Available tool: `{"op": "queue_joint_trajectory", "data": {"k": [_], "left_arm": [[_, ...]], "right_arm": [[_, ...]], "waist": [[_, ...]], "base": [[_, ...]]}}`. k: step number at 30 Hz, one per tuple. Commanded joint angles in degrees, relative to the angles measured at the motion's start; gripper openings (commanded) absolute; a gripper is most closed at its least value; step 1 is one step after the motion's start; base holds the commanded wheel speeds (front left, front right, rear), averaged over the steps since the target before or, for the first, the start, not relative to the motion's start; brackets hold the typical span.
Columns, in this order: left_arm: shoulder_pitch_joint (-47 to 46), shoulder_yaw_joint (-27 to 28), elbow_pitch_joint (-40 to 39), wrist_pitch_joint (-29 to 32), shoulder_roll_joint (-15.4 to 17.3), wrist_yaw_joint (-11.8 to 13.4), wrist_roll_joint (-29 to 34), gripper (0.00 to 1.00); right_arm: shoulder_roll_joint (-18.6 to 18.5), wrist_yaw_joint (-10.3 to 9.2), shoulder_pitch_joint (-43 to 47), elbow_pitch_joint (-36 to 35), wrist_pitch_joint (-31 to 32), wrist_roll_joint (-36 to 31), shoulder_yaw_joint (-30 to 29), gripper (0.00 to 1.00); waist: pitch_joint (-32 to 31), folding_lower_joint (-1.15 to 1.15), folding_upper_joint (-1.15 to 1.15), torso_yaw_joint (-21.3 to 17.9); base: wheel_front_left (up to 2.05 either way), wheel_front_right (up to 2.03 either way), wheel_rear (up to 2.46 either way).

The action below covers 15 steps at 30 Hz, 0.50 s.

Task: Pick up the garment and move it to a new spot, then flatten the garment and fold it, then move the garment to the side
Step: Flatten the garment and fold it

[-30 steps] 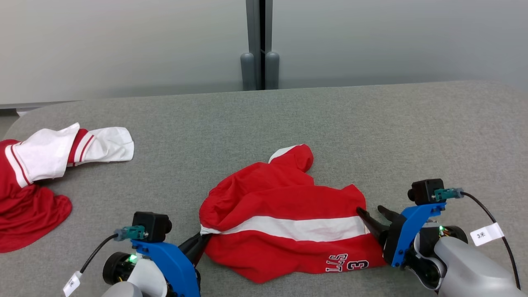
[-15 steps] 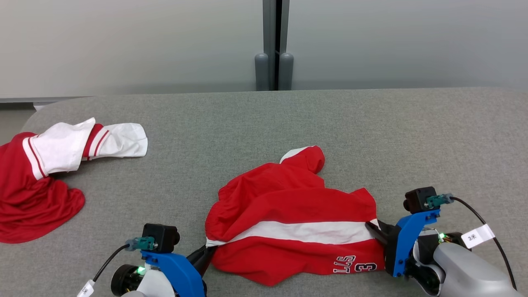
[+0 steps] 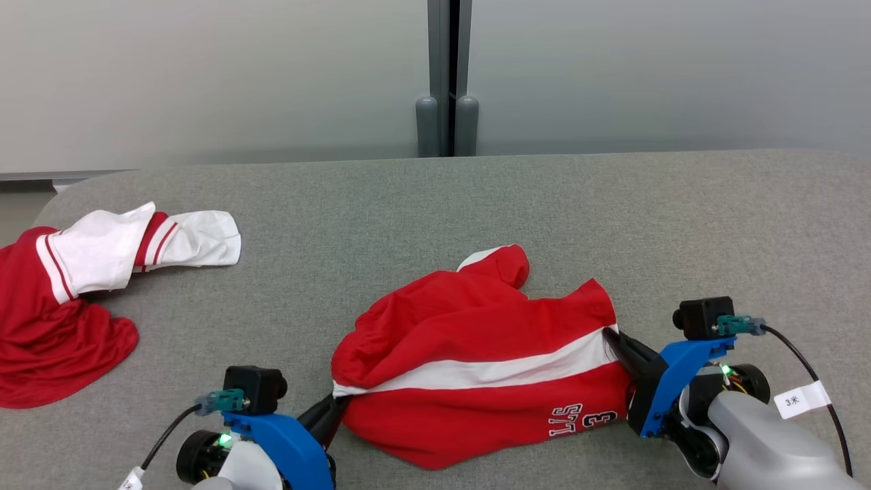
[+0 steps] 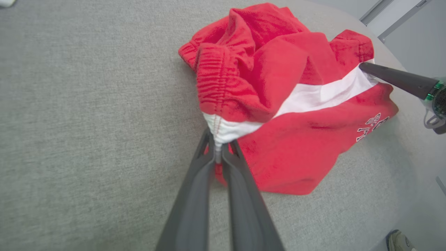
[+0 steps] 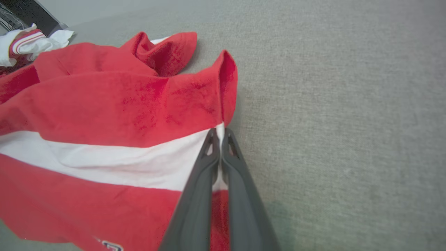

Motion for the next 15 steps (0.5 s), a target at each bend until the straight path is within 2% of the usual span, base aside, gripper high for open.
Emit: {"op": "queue_joint_trajectory", "data": {"k": [1,7,12,15], "left_arm": [[-0.86,0.89,-0.77,-1.4,0.62,0.25,0.51,0.0],[-5.16,1.85,-3.87,-0.78,3.38,-0.41,1.68,0.0],[-13.66,2.44,-4.43,4.51,5.0,-1.82,0.03,0.0],[-21.08,1.91,-1.94,8.38,4.37,-2.68,-1.55,0.0]], "right_arm": [[-0.1,0.01,-0.91,-0.98,-1.68,0.87,-0.98,0.0],[-1.17,0.01,-1.62,-6.56,-2.81,5.36,-3.83,0.0],[-2.27,0.01,-5.59,-9.94,-1.09,8.2,-5.48,0.0],[-2.45,0.01,-10.05,-10.0,0.77,9.86,-6.35,0.0]], "waist": [[-0.15,0.0,0.0,-0.11],[0.54,0.0,0.0,-0.33],[3.44,0.0,0.0,-0.41],[6.39,0.0,0.0,-0.53]], "base": [[0.0,0.0,0.0],[0.0,0.0,0.0],[0.0,0.0,0.0],[0.0,0.0,0.0]]}}
